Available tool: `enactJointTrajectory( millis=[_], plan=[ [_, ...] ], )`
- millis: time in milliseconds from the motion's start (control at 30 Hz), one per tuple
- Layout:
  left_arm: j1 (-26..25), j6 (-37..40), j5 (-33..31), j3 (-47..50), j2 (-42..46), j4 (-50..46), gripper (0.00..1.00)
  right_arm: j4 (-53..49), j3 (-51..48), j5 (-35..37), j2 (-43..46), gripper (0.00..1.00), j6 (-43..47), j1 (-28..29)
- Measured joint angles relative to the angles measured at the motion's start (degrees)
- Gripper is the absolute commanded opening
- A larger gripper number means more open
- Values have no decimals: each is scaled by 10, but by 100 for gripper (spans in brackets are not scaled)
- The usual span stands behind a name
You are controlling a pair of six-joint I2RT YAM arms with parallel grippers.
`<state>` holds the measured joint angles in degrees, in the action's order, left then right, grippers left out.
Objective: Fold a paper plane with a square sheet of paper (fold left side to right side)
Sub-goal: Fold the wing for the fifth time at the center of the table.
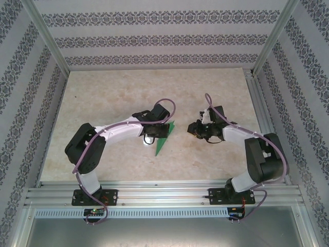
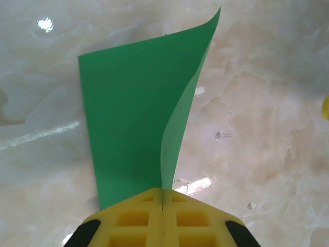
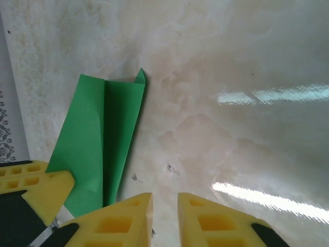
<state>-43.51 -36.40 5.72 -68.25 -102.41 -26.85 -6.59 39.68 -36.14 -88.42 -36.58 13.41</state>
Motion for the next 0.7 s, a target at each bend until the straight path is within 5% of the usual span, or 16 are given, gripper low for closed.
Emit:
enactJointTrajectory(
  millis=[400,700],
  plan=[
    [22,-77,67,80,8,147,0,105,39,1,-116,23,-80,62],
    [34,-96,58,116,55,182,0,140,64,2,-161,11,-110,71]
  ],
)
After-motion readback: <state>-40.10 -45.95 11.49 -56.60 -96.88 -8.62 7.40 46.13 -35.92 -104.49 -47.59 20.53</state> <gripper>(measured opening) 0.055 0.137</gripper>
